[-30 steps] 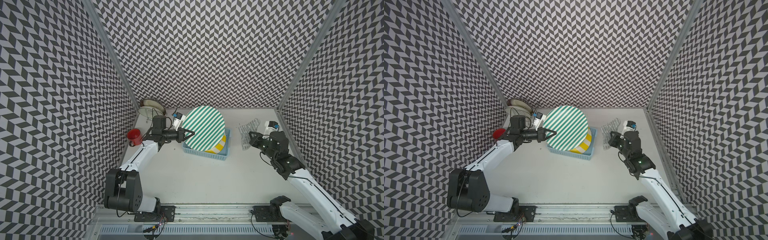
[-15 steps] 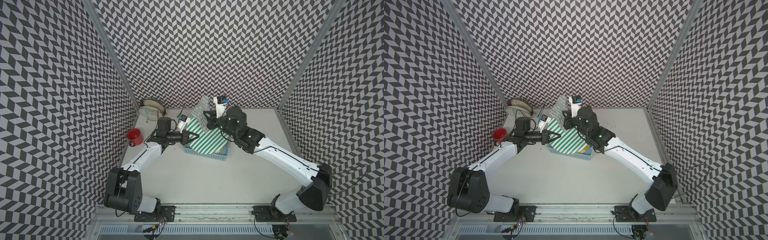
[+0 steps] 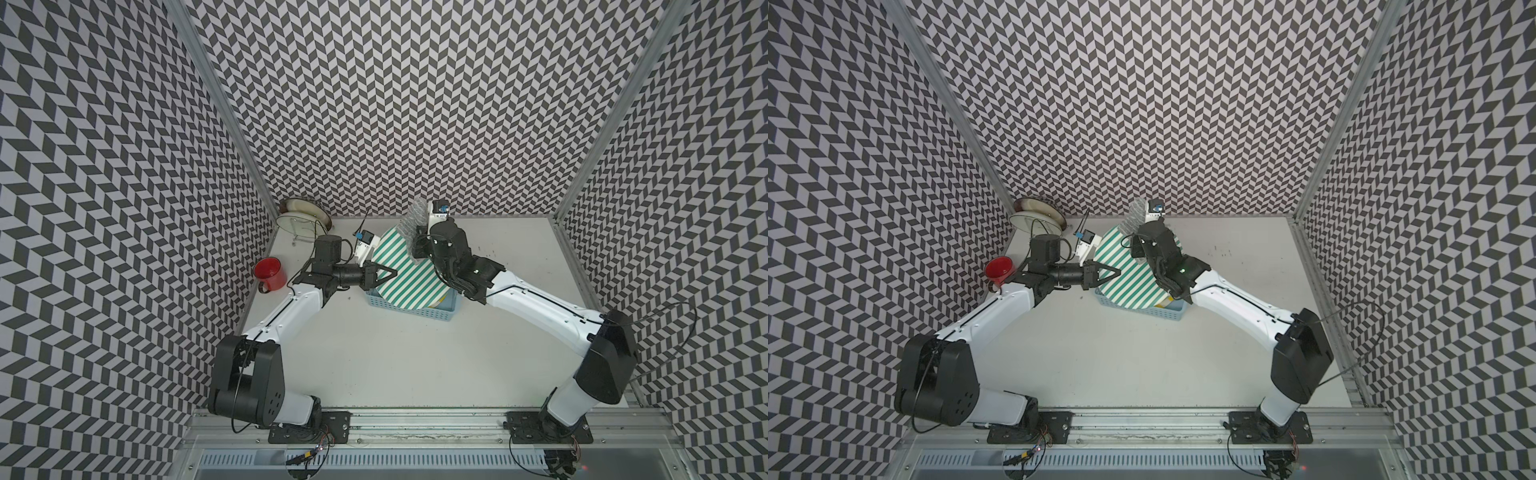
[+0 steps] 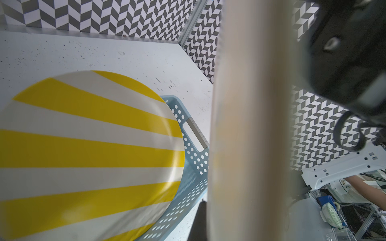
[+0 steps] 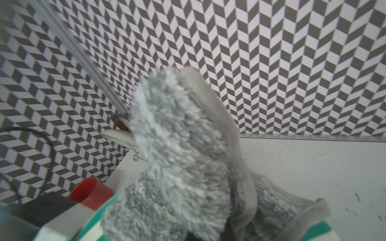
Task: Wipe the wet plate dry
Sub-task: Wipe the plate with towel.
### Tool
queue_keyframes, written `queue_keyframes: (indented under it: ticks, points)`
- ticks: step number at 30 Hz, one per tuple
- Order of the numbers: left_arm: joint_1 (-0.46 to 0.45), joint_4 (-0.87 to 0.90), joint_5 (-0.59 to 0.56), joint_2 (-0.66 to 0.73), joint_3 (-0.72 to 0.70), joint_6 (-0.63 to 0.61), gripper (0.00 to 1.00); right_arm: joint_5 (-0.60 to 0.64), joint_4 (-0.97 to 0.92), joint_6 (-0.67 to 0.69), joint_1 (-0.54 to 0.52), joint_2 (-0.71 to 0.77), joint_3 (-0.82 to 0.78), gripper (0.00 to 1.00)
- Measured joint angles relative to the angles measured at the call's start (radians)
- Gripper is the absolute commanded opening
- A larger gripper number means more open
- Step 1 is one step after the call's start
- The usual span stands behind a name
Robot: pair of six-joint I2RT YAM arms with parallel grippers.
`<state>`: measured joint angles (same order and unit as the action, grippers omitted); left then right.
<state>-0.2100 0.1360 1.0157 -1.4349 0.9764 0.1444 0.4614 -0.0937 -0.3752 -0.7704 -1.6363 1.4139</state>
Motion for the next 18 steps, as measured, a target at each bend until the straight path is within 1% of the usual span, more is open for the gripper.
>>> queue_keyframes:
  ticks: [6,9,14,18]
  points:
    - [0.0,0.003,-0.021,0.0,0.0,-0.005,0.0,0.006,-0.004,-0.061,0.1,0.086,-0.159,0.0]
    - [0.0,0.005,-0.031,0.0,0.0,-0.009,0.0,-0.024,-0.002,-0.063,0.12,0.096,-0.186,0.0]
    - [0.004,0.006,-0.031,0.0,0.0,-0.018,0.0,-0.124,-0.002,-0.047,0.109,0.095,-0.167,0.0]
    - [0.002,0.005,-0.018,0.0,0.0,-0.023,0.0,-0.193,0.006,-0.016,0.032,0.059,-0.097,0.0]
